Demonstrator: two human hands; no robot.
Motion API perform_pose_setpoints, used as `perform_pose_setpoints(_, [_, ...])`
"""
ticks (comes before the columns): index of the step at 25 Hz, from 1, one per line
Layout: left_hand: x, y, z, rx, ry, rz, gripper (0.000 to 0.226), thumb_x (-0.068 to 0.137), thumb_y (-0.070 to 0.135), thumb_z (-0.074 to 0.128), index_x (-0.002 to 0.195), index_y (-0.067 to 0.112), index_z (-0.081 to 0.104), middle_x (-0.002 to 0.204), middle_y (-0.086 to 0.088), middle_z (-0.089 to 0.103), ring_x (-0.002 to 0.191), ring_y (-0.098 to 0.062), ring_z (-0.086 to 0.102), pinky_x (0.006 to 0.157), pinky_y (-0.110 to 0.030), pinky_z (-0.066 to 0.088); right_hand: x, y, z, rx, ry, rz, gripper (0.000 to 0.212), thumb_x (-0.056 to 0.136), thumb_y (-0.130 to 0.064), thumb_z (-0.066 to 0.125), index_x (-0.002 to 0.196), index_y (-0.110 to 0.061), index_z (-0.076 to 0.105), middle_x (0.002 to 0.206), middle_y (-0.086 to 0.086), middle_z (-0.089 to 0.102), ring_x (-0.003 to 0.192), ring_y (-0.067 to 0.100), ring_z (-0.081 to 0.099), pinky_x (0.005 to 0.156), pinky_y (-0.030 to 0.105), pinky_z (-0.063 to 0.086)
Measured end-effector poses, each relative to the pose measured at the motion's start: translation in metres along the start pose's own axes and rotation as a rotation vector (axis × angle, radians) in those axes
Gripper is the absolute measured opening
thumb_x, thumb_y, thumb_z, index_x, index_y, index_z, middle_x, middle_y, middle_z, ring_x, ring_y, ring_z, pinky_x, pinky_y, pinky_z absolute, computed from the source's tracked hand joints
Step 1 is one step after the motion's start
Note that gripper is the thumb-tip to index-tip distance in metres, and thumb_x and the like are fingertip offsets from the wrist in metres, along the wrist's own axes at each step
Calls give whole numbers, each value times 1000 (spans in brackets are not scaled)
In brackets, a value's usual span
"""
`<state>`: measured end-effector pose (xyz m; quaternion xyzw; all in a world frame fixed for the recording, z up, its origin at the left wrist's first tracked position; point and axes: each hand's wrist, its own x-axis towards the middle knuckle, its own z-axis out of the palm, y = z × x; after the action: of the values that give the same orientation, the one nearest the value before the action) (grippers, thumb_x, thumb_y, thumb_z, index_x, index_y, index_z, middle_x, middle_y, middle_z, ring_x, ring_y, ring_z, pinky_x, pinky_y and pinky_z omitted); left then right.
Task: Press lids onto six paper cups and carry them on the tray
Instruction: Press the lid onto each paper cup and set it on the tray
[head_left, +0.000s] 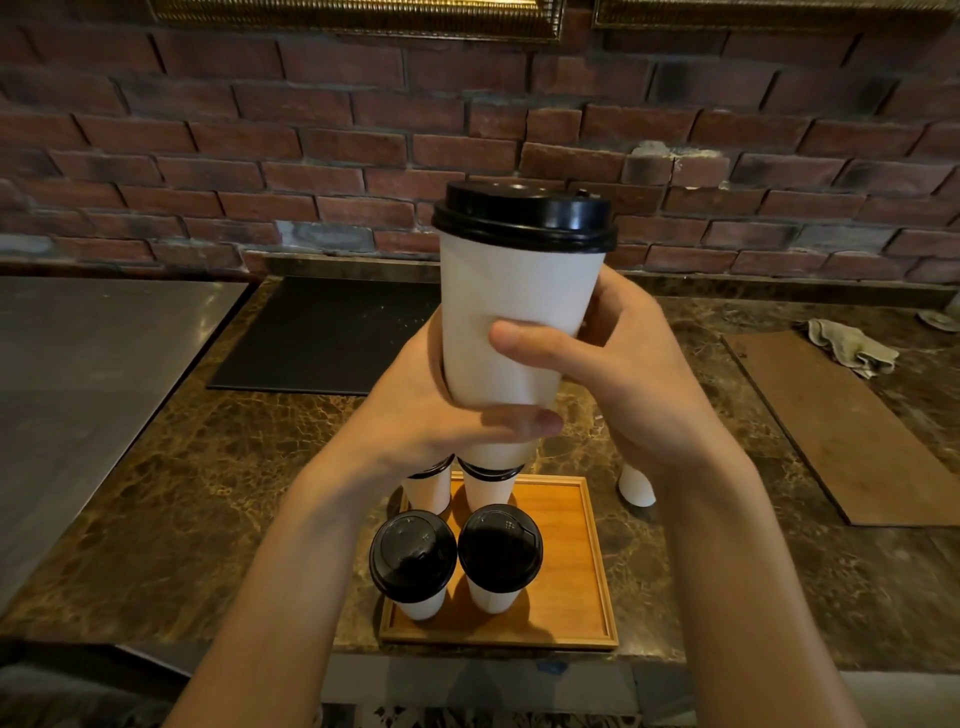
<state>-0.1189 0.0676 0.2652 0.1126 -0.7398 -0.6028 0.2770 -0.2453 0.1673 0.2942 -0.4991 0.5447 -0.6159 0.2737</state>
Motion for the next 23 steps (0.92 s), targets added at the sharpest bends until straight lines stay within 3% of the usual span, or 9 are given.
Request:
perform_pose_setpoints(3, [-1, -2, 1, -11, -6, 7, 75, 55, 19, 83, 120, 28, 49, 104, 13, 65, 102, -8, 63, 74, -18, 53, -1, 2, -1, -16, -24, 24, 51, 71, -27, 78, 118, -27, 57, 105, -13, 69, 101, 3, 66, 73, 16, 54])
perform_pose_setpoints(8, [0, -3, 1, 3, 14, 21, 62, 59, 1, 77, 113, 21, 53, 95, 17, 67, 94, -4, 65, 70, -15, 52, -1, -4, 2, -106, 0, 24, 62, 68, -36, 80, 124, -26, 55, 108, -13, 67, 100, -1, 64, 73, 15, 54])
perform_pose_setpoints(11, [1, -2, 4, 22, 40, 42, 71, 55, 7, 85, 118, 12, 51, 98, 10, 66, 94, -3, 64, 71, -14, 51, 0, -8, 8, -163, 58, 27, 66, 67, -40, 83, 125, -29, 53, 110, -15, 63, 100, -2, 62, 75, 18, 56])
perform_pose_setpoints(14, [4, -5, 11, 9, 134, 64, 70, 59, 6, 80, 121, 13, 47, 106, 7, 60, 97, 6, 63, 70, -10, 51, 1, -9, 14, -216, 142, 31, 68, 69, -39, 85, 126, -28, 50, 112, -14, 60, 101, 0, 59, 77, 22, 58])
perform_pose_setpoints(17, [2, -13, 18, 120, 277, 61, 71, 60, 0, 77, 124, 7, 48, 94, 15, 54, 83, 22, 56, 65, 1, 44, 1, -8, 21, -266, 198, 26, 77, 67, -41, 85, 132, -27, 46, 115, -15, 57, 105, 2, 56, 83, 27, 57])
perform_pose_setpoints(19, [2, -19, 19, 178, 322, 53, 68, 68, -7, 72, 130, -2, 43, 97, 10, 55, 83, 17, 57, 67, 3, 42, 1, -4, 25, -298, 227, 34, 86, 64, -41, 86, 137, -25, 43, 119, -14, 55, 110, 3, 54, 89, 32, 56])
perform_pose_setpoints(21, [6, -17, 20, 174, 321, 98, 58, 77, 4, 67, 129, 1, 41, 105, 8, 54, 89, 16, 57, 70, 3, 43, 0, 0, 31, -310, 270, 33, 91, 64, -40, 86, 140, -23, 39, 122, -12, 55, 113, 4, 53, 91, 36, 55])
perform_pose_setpoints(23, [8, -11, 21, 190, 316, 118, 62, 70, 28, 64, 126, 12, 41, 105, 17, 51, 91, 22, 53, 73, 1, 43, -2, 3, 35, -289, 306, 27, 92, 65, -40, 87, 141, -23, 39, 123, -11, 55, 114, 5, 54, 91, 37, 55])
